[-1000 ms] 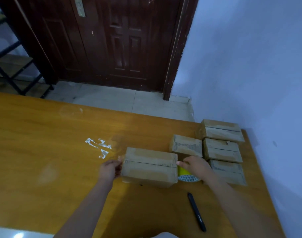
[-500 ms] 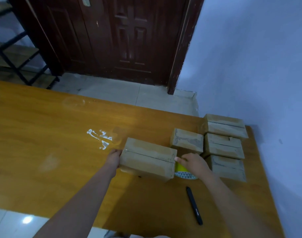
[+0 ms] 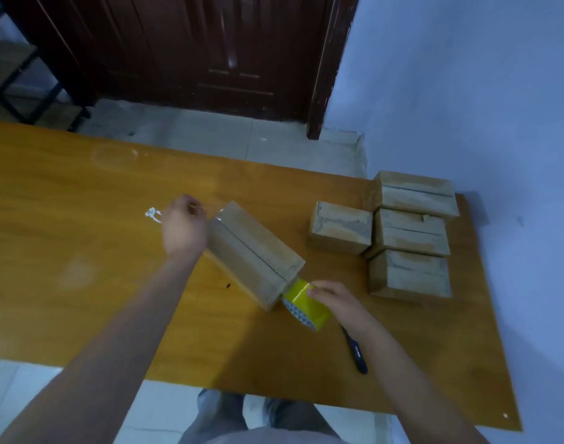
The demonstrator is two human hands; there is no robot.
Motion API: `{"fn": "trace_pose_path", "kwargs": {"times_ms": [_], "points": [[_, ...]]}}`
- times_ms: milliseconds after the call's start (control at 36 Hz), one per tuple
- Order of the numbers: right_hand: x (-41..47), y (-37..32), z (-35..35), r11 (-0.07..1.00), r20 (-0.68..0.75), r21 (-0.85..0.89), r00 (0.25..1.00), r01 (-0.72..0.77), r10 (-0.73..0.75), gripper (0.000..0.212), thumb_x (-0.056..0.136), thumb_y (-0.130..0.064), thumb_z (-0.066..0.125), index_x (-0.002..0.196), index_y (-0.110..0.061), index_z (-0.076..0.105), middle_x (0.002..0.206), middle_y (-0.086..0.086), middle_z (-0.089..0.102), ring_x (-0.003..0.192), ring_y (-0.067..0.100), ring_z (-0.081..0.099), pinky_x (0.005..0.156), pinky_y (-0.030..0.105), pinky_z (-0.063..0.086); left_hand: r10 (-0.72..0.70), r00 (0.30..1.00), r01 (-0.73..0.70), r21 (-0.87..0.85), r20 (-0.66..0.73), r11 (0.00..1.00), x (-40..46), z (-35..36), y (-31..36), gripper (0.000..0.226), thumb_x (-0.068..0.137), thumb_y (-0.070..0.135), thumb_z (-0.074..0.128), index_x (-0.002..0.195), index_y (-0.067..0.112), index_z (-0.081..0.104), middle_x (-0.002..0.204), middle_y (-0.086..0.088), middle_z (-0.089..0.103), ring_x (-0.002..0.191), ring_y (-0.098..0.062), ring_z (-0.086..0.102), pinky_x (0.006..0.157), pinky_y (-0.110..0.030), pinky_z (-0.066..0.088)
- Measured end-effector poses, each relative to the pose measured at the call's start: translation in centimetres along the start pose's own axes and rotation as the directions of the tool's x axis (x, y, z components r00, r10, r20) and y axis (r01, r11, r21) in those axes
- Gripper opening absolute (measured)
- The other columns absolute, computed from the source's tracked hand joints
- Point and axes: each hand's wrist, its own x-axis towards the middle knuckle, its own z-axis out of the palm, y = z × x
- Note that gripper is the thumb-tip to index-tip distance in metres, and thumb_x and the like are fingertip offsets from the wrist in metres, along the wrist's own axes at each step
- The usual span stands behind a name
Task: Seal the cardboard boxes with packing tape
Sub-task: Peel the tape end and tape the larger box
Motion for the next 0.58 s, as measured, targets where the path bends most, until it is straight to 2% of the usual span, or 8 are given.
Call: {"fn": "trace_pose_path", "kwargs": {"times_ms": [28,83,167,278,333,417,528,583], "points": [[0.1,0.5,0.3,0.999,0.025,0.033,0.999,0.04,-0.041,0.038,0.087,-0.033,0.063,0.112,-0.004,0.063,0.099,0.0,0.065,0.093,0.015,0.061,0.082,0.026,0.048,0.098,0.994,-0.098,-0.003,0.039,0.995,-1.8,0.4,0.6,0.019,0.091,0.01,0.051,0.103,0.005,0.065,0.106,-0.019,0.062,0.103,-0.037,0.055,0.084,-0.039,0.042],[0.0,1.3,1.4,0.994,0.056,0.071,0.994,0.085,-0.089,0.018,0.091,-0.018,0.061,0.106,-0.009,0.067,0.087,-0.003,0.069,0.081,0.012,0.064,0.069,0.02,0.05,0.261,0.946,-0.271,0.032,0.193,0.962,-5.9,2.0,0.9,0.022,0.09,0.015,0.05,0.102,0.006,0.066,0.108,-0.015,0.06,0.105,-0.033,0.053,0.09,-0.041,0.042],[-0.2,2.0,2.8,0.983,0.075,0.155,0.991,0.094,-0.107,0.014,0.091,-0.019,0.059,0.103,-0.018,0.067,0.087,-0.007,0.072,0.081,0.011,0.067,0.069,0.022,0.051,0.398,0.855,-0.468,0.163,0.332,0.869,-11.1,4.1,0.5,0.041,0.091,0.032,0.036,0.115,0.011,0.062,0.121,-0.007,0.055,0.114,-0.03,0.048,0.092,-0.043,0.041],[-0.5,2.6,3.6,0.979,0.032,0.141,0.988,0.144,-0.15,0.013,0.093,-0.021,0.056,0.096,-0.014,0.066,0.08,-0.004,0.07,0.071,0.005,0.066,0.064,0.017,0.05,0.449,0.831,-0.525,0.196,0.327,0.829,-12.5,5.0,-1.7,0.047,0.098,0.037,0.029,0.133,0.016,0.052,0.138,-0.002,0.048,0.13,-0.026,0.041,0.102,-0.043,0.039],[-0.4,2.7,3.8,0.981,0.029,0.106,0.985,0.164,-0.168,0.016,0.094,-0.022,0.056,0.09,-0.01,0.065,0.075,0.0,0.068,0.065,0.007,0.064,0.061,0.019,0.049,0.467,0.817,-0.549,0.208,0.338,0.81,-12.4,5.0,-2.2,0.048,0.099,0.039,0.029,0.136,0.018,0.05,0.142,-0.001,0.046,0.133,-0.025,0.037,0.106,-0.042,0.034],[-0.1,2.8,3.9,0.988,0.021,0.04,0.988,0.152,-0.153,0.022,0.095,-0.024,0.055,0.077,-0.013,0.062,0.062,-0.006,0.065,0.057,0.005,0.062,0.055,0.018,0.046,0.495,0.797,-0.584,0.227,0.347,0.78,-12.1,5.0,-2.5,0.047,0.099,0.041,0.03,0.137,0.019,0.05,0.143,-0.001,0.046,0.133,-0.025,0.04,0.105,-0.042,0.036],[0.7,4.3,4.8,0.993,-0.146,-0.093,0.986,0.069,-0.082,0.038,0.093,-0.032,0.058,0.062,-0.013,0.049,0.054,0.001,0.049,0.044,0.005,0.051,0.047,0.018,0.04,0.515,0.795,-0.593,0.228,0.321,0.772,-12.0,5.4,-2.7,0.047,0.099,0.042,0.03,0.135,0.019,0.051,0.143,0.0,0.046,0.133,-0.025,0.04,0.103,-0.043,0.037],[1.0,4.8,5.4,0.99,-0.206,-0.133,0.975,0.055,-0.082,0.041,0.092,-0.038,0.057,0.063,-0.01,0.05,0.059,0.008,0.056,0.052,0.012,0.058,0.051,0.025,0.043,0.521,0.794,-0.594,0.217,0.314,0.775,-11.9,5.5,-2.7,0.047,0.098,0.041,0.032,0.134,0.019,0.052,0.141,-0.001,0.047,0.131,-0.026,0.041,0.101,-0.044,0.039]]}}
